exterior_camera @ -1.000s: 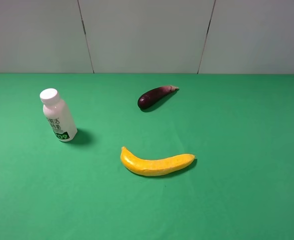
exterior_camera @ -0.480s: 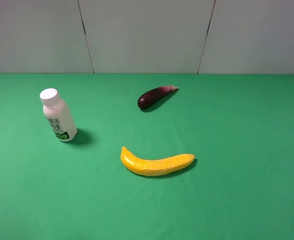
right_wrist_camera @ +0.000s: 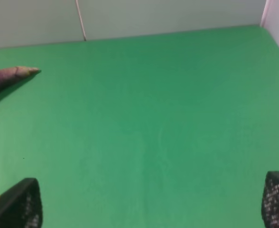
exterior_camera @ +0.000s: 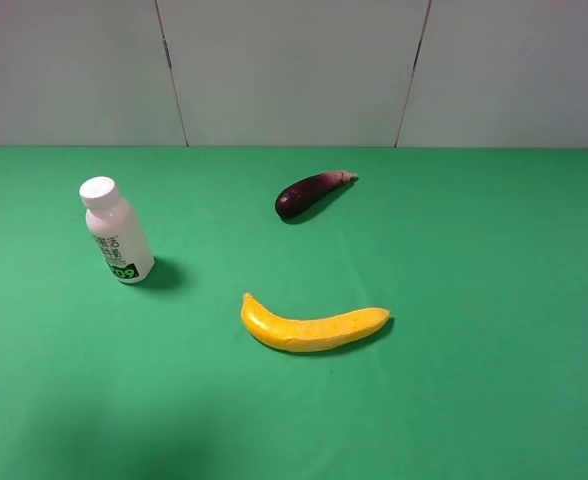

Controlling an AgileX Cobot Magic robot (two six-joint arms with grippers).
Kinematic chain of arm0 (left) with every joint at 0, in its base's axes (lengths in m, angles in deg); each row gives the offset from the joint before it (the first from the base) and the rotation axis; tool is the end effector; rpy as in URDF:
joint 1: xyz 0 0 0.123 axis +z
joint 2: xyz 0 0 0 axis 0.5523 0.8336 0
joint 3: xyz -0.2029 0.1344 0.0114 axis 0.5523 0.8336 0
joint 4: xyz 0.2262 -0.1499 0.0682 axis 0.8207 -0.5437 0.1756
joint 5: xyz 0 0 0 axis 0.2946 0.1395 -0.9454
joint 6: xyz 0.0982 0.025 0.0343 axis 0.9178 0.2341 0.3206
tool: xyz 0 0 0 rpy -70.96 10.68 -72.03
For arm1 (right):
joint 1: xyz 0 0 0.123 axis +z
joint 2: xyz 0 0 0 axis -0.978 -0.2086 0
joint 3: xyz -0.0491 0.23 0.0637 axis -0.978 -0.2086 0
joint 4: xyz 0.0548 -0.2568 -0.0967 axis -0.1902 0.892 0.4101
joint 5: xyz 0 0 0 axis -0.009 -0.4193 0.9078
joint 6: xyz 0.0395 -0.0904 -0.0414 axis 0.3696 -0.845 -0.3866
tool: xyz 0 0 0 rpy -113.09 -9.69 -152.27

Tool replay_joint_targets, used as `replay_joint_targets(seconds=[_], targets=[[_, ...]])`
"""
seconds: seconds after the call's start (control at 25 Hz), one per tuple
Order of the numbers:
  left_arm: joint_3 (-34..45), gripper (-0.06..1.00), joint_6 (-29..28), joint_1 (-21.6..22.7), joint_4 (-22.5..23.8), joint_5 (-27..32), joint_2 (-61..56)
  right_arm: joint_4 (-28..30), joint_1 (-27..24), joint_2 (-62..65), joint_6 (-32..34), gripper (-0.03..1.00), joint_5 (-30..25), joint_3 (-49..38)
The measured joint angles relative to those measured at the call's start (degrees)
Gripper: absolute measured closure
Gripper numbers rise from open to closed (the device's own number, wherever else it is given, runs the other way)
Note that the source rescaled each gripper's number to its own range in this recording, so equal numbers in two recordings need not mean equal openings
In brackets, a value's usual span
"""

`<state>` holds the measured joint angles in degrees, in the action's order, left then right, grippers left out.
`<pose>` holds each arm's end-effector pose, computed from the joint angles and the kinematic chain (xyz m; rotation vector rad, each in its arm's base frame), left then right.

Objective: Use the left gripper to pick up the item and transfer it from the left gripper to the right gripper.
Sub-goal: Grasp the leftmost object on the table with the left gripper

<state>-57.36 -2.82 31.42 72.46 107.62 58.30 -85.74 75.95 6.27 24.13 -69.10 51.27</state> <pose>0.2206 -0.0104 0.3161 0.1451 2.4644 -0.0091 0.0787 -0.0007 0.2850 0.0955 2.0057 0.0424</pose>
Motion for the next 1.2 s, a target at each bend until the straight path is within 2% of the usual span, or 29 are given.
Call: replay_joint_targets(seconds=[0.28, 0.44, 0.72, 1.2], targets=[[-9.01, -0.05, -0.05, -7.03, 0.11, -0.25, 14.8, 0.0, 0.0, 0.0, 0.0, -0.03, 0.0, 0.0], [-12.2, -0.05, -1.66, -9.43, 0.11, -0.31, 21.9, 0.0, 0.0, 0.0, 0.0, -0.03, 0.0, 0.0], [-12.89, -0.05, -4.23, -10.05, -1.18, -0.48, 31.4, 0.0, 0.0, 0.0, 0.0, -0.03, 0.0, 0.0], [-12.89, -0.05, -2.64, -11.1, -2.86, -5.62, 44.62, 0.0, 0.0, 0.0, 0.0, -0.03, 0.0, 0.0]])
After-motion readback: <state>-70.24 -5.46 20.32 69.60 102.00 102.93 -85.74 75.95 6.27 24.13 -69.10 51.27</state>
